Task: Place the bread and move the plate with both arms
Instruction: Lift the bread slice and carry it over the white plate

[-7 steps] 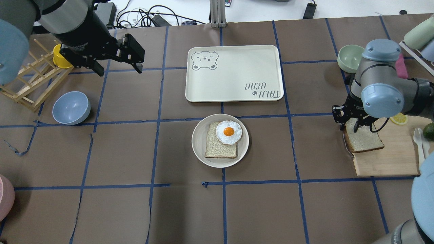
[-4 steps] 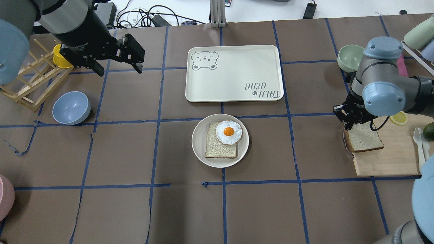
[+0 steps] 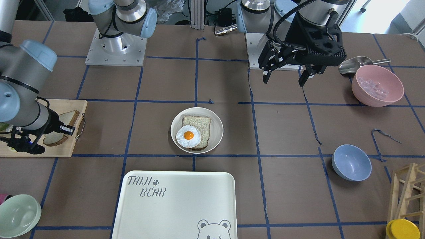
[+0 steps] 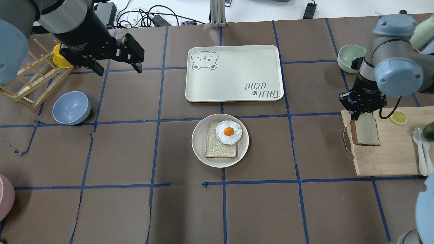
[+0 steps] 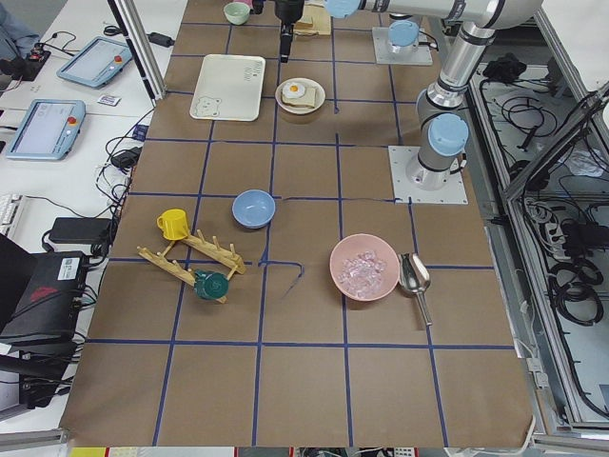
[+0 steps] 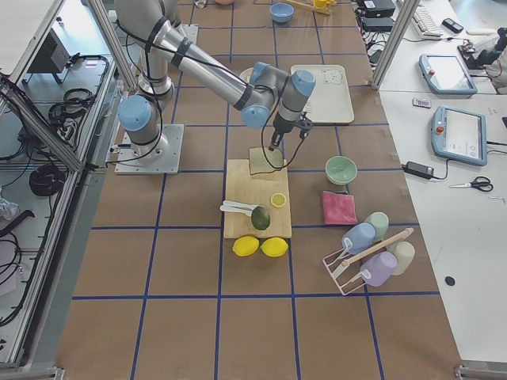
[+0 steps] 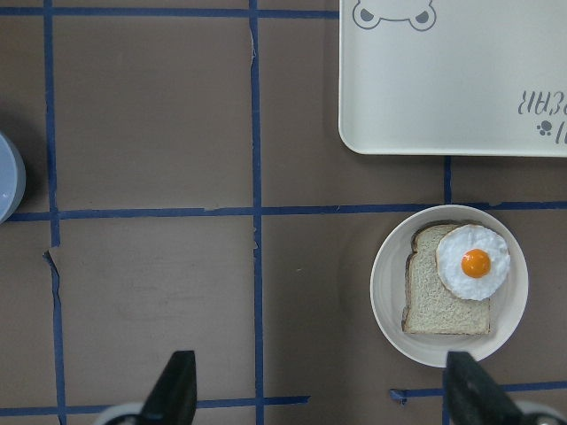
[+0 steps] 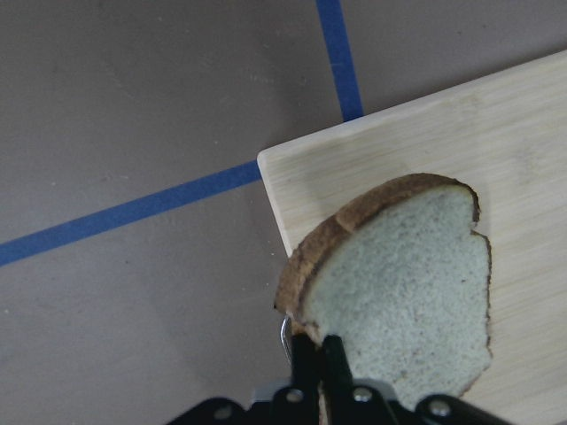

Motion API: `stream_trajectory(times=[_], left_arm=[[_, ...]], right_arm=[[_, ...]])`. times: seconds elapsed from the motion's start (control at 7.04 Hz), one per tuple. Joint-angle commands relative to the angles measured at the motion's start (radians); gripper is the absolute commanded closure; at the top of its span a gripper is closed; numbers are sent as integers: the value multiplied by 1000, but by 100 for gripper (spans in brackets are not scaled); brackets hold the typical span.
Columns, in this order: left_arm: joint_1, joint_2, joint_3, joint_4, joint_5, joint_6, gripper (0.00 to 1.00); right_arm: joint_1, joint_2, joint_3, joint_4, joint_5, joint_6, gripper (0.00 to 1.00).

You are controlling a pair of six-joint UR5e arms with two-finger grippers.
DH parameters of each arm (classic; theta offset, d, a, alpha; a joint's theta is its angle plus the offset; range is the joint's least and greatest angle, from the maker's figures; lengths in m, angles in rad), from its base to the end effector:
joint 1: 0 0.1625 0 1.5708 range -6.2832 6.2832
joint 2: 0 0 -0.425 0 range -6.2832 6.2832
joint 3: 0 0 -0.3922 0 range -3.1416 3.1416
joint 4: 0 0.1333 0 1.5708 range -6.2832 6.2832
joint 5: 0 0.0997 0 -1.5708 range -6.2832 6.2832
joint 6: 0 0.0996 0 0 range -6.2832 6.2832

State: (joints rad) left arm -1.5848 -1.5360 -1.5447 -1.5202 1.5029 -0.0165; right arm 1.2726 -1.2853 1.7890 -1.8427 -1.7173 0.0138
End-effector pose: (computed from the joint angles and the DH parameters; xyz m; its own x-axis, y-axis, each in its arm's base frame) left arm -0.1469 -0.4848 0.5234 -0.9976 0.0051 0.0692 -0.0025 0.9939 -0.1101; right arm -0.0444 -0.5487 0.2622 -0.9514 0.2714 0.1452 0.2991 0.9266 0.2277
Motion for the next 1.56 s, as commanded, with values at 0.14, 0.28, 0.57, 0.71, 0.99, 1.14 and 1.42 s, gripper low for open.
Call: stream_trajectory(times=[0.14, 0.28, 0.57, 0.71, 0.99, 1.14, 1.42], left_arm=[[0, 1, -2, 0, 0, 0, 0], [0, 1, 0, 0, 0, 0, 0], [0, 1, -2, 0, 0, 0, 0], [0, 1, -2, 0, 0, 0, 0], [0, 1, -2, 0, 0, 0, 0], [0, 1, -2, 0, 2, 0, 0], [-1, 2, -2, 0, 2, 0, 0]], right_arm=[[71, -25, -184, 244, 79, 44, 100], [161, -25, -225, 291, 106, 193, 100], [380, -16, -267, 286, 163, 414, 100], [460, 3, -290, 278, 223, 542, 100], [558, 62, -301, 202, 271, 671, 100], [588, 90, -301, 179, 271, 743, 100], [600, 135, -298, 131, 374, 834, 100]])
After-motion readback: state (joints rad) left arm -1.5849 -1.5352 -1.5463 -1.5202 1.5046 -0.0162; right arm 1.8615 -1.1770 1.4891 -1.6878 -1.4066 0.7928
